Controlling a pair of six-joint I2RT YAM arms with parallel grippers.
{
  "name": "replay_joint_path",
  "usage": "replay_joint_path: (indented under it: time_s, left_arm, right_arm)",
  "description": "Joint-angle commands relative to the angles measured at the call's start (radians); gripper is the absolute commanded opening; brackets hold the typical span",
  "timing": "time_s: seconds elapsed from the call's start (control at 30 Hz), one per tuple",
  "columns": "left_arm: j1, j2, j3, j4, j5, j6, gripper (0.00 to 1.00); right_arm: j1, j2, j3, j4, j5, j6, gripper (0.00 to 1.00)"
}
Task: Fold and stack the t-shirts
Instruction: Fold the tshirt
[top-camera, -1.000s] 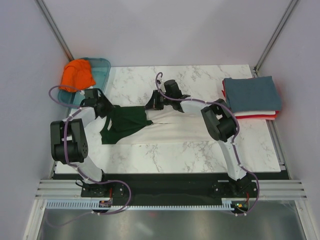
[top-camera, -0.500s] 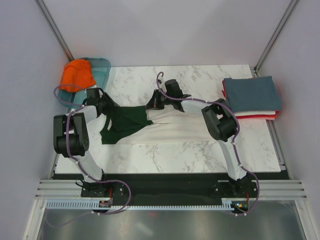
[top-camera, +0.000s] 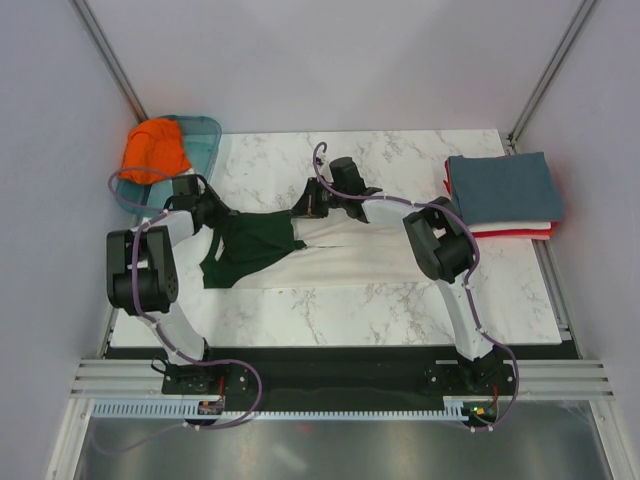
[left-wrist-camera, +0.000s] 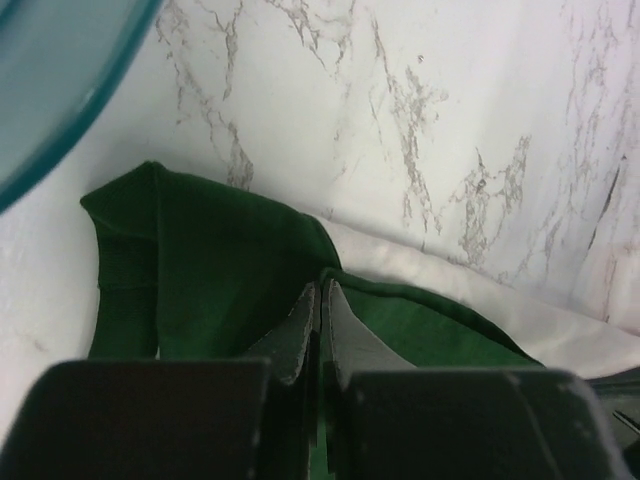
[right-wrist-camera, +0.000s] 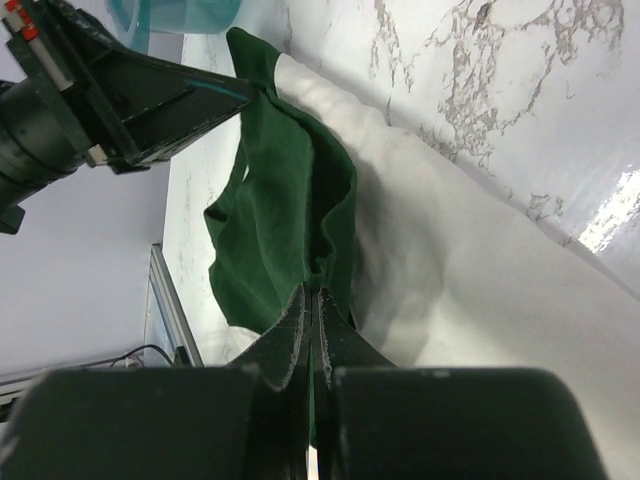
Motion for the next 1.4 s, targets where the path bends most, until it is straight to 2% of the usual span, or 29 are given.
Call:
replay_joint_path:
  time_s: [0.0, 0.23, 0.4, 0.67, 0.9, 1.37]
  left_arm:
    - [0.001, -0.130, -0.036, 0.023, 0.008, 0.021, 0.02]
    - [-0.025, -0.336, -0.174, -0.040, -0.007, 0.014, 0.02]
    - [-0.038, -0.510, -0.297, -0.058, -0.003, -0.013, 0.02]
    - [-0.050, -0.761, -0.414, -0.135, 0.042, -0.058, 0.02]
    - [-0.051, -0.873, -0.471, -0.218, 0.076, -0.075, 0.02]
    - [-0.051, -0.987, -0.526, -0.344, 0.089, -0.098, 0.02]
  right_arm:
    - [-0.002, 0.012, 0.040, -0.006, -0.008, -0.001, 0.00]
    - [0.007, -0.049, -0.035, -0.019, -0.006, -0.005, 0.00]
    - [0.021, -0.132, -0.147, 0.000, -0.002, -0.015, 0.00]
    - [0.035, -0.278, -0.330, 0.024, 0.000, -0.043, 0.00]
    - [0.076, -0.390, -0.447, 0.017, 0.006, -0.057, 0.00]
    - [0.124, -0.485, -0.594, 0.011, 0.035, -0.069, 0.00]
